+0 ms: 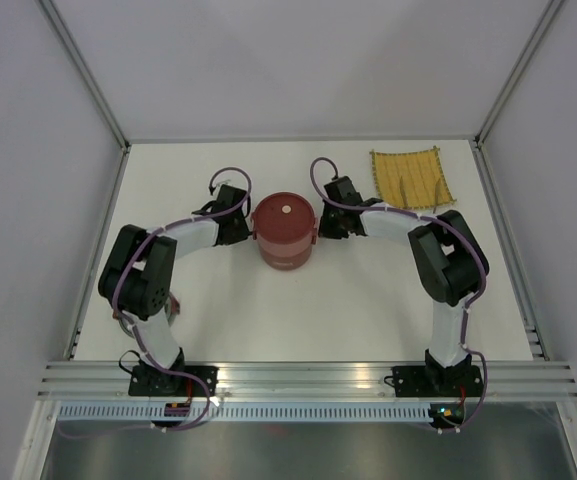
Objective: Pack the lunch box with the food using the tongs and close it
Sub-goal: Adjust the packing box at the center of the board, then pick up the box lid from the center of the board.
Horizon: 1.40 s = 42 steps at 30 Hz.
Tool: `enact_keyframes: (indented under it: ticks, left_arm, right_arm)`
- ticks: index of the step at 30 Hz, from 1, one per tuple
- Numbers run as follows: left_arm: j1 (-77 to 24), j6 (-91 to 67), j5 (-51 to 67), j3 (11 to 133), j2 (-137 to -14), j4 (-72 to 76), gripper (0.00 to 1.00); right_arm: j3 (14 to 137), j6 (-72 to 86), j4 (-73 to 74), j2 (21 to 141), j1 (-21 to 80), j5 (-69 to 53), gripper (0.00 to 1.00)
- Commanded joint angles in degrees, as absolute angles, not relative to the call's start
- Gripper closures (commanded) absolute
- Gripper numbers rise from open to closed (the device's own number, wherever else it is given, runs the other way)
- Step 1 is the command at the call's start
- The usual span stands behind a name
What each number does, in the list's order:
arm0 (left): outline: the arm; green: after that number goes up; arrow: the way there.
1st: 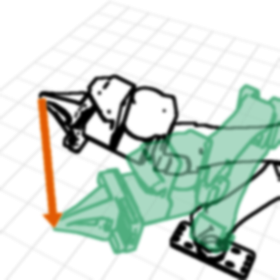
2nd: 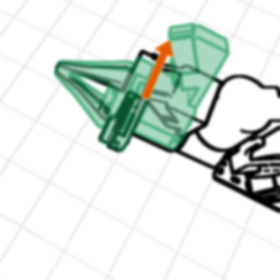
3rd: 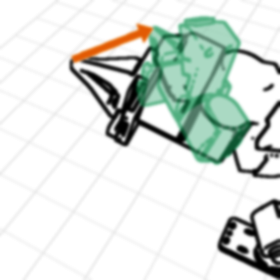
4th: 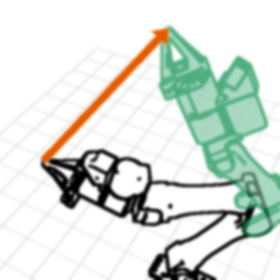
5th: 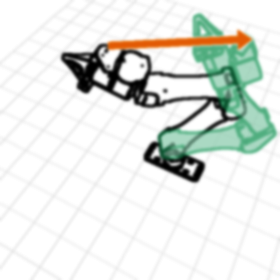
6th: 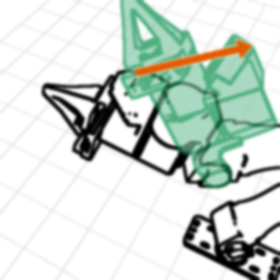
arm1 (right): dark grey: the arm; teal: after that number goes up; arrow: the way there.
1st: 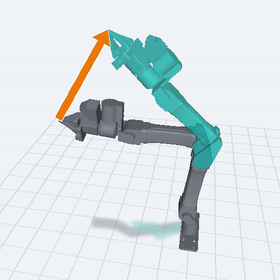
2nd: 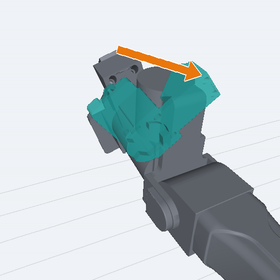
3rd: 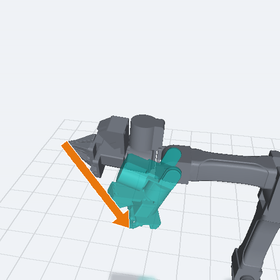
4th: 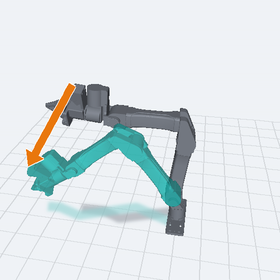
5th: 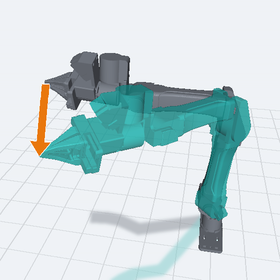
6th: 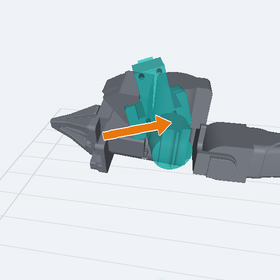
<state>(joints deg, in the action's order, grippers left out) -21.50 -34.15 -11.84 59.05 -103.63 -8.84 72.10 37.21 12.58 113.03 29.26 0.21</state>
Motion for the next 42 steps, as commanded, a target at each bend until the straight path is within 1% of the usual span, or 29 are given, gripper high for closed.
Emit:
enact_keyframes:
  ticks: [1, 4, 5, 8, 9, 10, 11, 12, 13, 14, 15, 16, 17, 18, 20, 21, 23, 24, 26, 27, 30, 32, 36, 38, 42]
  left_arm:
    - [-21.36, -30.59, -8.7, 58.36, -99.06, -13.69, 0.98]
    - [-18.73, -30.41, -7.48, 56.08, -95.03, -16.25, 0.97]
    - [-16.28, -30.85, -6.77, 54.94, -93.7, -17.39, 0.97]
    - [-10.74, -31.64, -4.75, 54.58, -88.43, -22.75, 0.94]
    - [-9.59, -31.55, -4.92, 54.75, -87.11, -24.24, 0.91]
    - [-8.62, -31.47, -5.27, 55.1, -85.36, -26.26, 0.83]
    - [-6.96, -31.03, -5.8, 56.24, -82.04, -29.93, 0.78]
    - [-6.16, -30.68, -6.06, 56.95, -80.09, -32.32, 0.71]
    - [-5.37, -30.5, -6.5, 57.82, -78.42, -34.52, 0.48]
    - [-3.88, -30.15, -8.16, 60.01, -75.01, -36.8, 0.4]
    - [-3.17, -29.97, -9.22, 60.9, -73.58, -41.52, 0.35]
    - [-2.29, -29.71, -10.45, 62.56, -72.26, -43.57, 0.22]
    - [-0.2, -29.62, -12.81, 63.27, -69.98, -48.29, 0.13]
    - [2.0, -29.53, -13.61, 63.89, -69.27, -49.91, 0.01]
    - [6.93, -29.62, -14.59, 64.34, -67.86, -53.16, 0.0]
    - [8.86, -29.97, -14.33, 63.9, -67.33, -55.26, 0.0]
    - [13.17, -32.16, -12.15, 61.45, -65.58, -56.42, 0.0]
    - [13.88, -32.52, -11.26, 60.3, -64.96, -56.25, 0.01]
    - [13.97, -31.82, -8.37, 57.23, -63.64, -55.29, 0.02]
    - [13.97, -31.56, -7.39, 56.26, -62.59, -54.94, 0.05]
    - [13.97, -32.16, -6.68, 52.92, -61.88, -55.11, 0.09]
    - [13.89, -34.62, -6.59, 49.76, -61.0, -55.02, 0.1]
    - [13.54, -40.07, -13.52, 49.3, -59.24, -55.28, 0.1]
    - [13.62, -44.36, -17.29, 50.01, -58.54, -57.99, 0.09]
    - [13.62, -53.77, -19.25, 48.96, -58.89, -61.34, 0.09]
  right_arm:
    - [74.0, 38.32, 15.2, 108.9, 26.21, 1.15, 1.0]
    - [74.35, 37.44, 16.08, 107.23, 23.65, 0.35, 1.0]
    - [74.36, 37.09, 16.34, 106.62, 22.16, 0.35, 1.0]
    - [74.44, 35.34, 17.49, 103.02, 20.04, 0.44, 0.99]
    - [74.36, 34.11, 18.01, 102.22, 19.69, 0.44, 1.0]
    - [74.18, 33.49, 18.8, 101.35, 19.51, 0.61, 1.0]
    - [73.05, 33.05, 18.9, 99.34, 19.42, 0.62, 1.0]
    - [72.34, 32.79, 18.98, 98.19, 19.42, 0.53, 1.0]
    - [71.38, 32.26, 18.9, 97.22, 19.42, 0.35, 1.0]
    - [69.37, 32.17, 18.64, 94.94, 19.42, 0.26, 0.99]
    - [68.21, 31.91, 18.37, 93.96, 19.42, 0.26, 0.99]
    - [67.25, 31.56, 18.2, 92.91, 19.42, 0.18, 0.98]
    - [65.58, 31.47, 18.19, 91.16, 19.42, 0.26, 0.97]
    - [64.87, 31.29, 18.19, 90.36, 19.42, -1.91, 0.93]
    - [62.5, 31.03, 17.76, 88.42, 19.42, -4.04, 0.88]
    - [61.88, 30.85, 17.67, 87.81, 19.42, -4.83, 0.84]
    - [60.74, 30.76, 18.01, 86.67, 19.42, -6.06, 0.8]
    - [60.38, 30.76, 18.19, 86.31, 19.42, -6.15, 0.78]
    - [59.16, 30.33, 18.11, 85.26, 19.42, -6.5, 0.77]
    - [58.72, 30.32, 17.93, 84.99, 19.42, -6.5, 0.75]
    - [56.78, 30.85, 16.79, 84.38, 19.42, -6.15, 0.75]
    - [54.6, 31.72, 15.56, 83.59, 19.42, -6.68, 0.74]
    - [52.39, 33.22, 13.98, 82.71, 19.42, -8.17, 0.74]
    - [51.68, 33.57, 13.63, 82.18, 19.42, -8.35, 0.74]
    - [51.77, 34.28, 12.75, 82.18, 19.51, -8.44, 0.74]
